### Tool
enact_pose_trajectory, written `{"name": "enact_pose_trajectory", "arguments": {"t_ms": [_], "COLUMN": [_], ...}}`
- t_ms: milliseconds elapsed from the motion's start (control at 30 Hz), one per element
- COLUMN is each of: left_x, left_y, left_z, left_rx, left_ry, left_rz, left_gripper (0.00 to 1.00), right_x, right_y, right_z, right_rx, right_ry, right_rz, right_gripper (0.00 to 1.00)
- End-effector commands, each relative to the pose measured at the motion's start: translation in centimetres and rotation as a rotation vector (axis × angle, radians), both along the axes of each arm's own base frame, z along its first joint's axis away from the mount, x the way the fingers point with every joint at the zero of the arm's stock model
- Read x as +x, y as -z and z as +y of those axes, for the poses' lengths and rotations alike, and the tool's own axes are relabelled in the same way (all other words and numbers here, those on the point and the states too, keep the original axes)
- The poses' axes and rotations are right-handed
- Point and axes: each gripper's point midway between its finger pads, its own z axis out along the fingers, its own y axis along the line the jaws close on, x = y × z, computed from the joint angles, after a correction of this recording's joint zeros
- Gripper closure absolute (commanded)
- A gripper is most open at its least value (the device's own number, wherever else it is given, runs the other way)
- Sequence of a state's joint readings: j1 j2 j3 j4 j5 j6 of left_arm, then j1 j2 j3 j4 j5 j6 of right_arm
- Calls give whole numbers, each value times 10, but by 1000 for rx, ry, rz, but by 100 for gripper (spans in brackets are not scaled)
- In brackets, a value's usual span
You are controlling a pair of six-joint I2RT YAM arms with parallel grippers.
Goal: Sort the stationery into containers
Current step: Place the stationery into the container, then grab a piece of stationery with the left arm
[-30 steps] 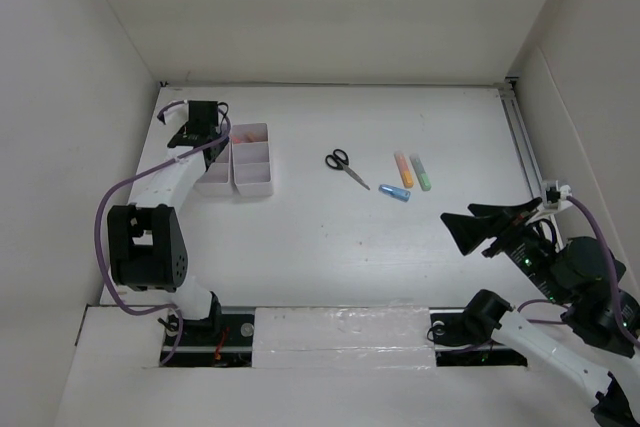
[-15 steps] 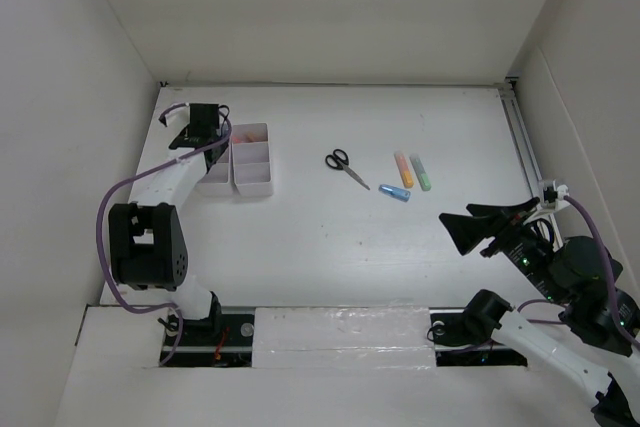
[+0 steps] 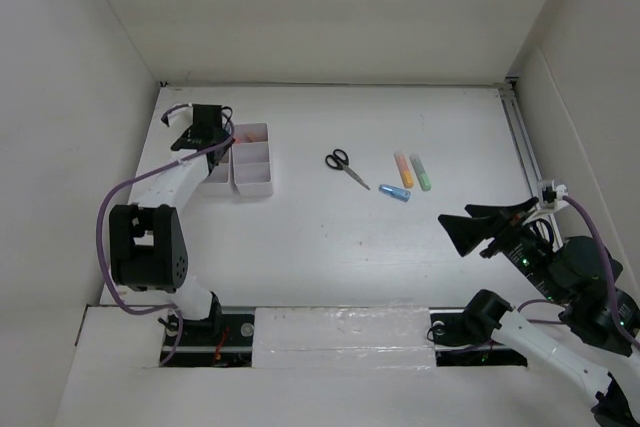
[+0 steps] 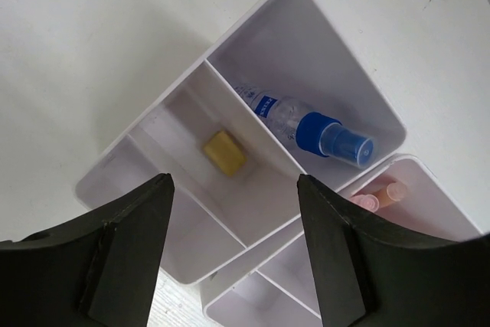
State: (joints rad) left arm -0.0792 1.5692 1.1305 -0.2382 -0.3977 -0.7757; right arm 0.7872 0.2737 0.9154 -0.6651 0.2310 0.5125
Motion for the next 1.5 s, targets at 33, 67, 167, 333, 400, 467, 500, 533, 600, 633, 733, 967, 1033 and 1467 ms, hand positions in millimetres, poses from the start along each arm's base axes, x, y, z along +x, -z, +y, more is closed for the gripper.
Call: {"name": "enact_pose_trajectory", "arguments": {"t_ms": [33, 67, 167, 333, 400, 467, 500, 533, 600, 633, 733, 967, 1033, 1467], "left_x": [-5, -13, -25, -34, -36, -37, -41, -45, -51, -56, -60, -63, -62, -15], "left_y": [-39, -48, -74, -105, -120, -132, -130, -136, -141, -140, -138, -90, -78, 1], "left_z": [1, 8, 8, -24, -55, -80, -93, -117, -138, -155, -188, -270, -283, -316], "left_rx": [20, 37, 28, 24, 30, 38, 36, 29, 7, -10, -68, -89, -125, -64], "left_ry": [-39, -71, -82, 14, 94, 156, 191, 259, 305, 358, 440, 566, 592, 524], "left_rz": [-109, -118, -193, -292, -301, -314, -305, -317, -331, -329, -329, -208, -177, 23], "left_gripper": [35, 31, 11, 0, 0, 0, 0, 0, 0, 0, 0, 0, 0, 1], "right_x": [-3, -3, -3, 9, 19, 26, 30, 32, 36, 37, 42, 47, 41, 34], "right_y": [-17, -17, -19, -12, -6, -1, 1, 6, 0, 2, -1, 6, 1, 15], "right_z": [2, 2, 3, 4, 2, -8, -8, -14, -29, -33, -37, -24, -18, 31], "right_rx": [43, 43, 49, 38, 18, -11, -14, -16, -14, -13, -27, -56, -36, -72], "right_ry": [-24, -24, -24, 19, 75, 150, 175, 209, 294, 318, 360, 333, 269, 17], "right_rz": [-53, -53, -60, -28, 20, 60, 85, 105, 104, 112, 116, 166, 120, 82], "right_gripper": [0, 0, 0, 0, 0, 0, 0, 0, 0, 0, 0, 0, 0, 3]}}
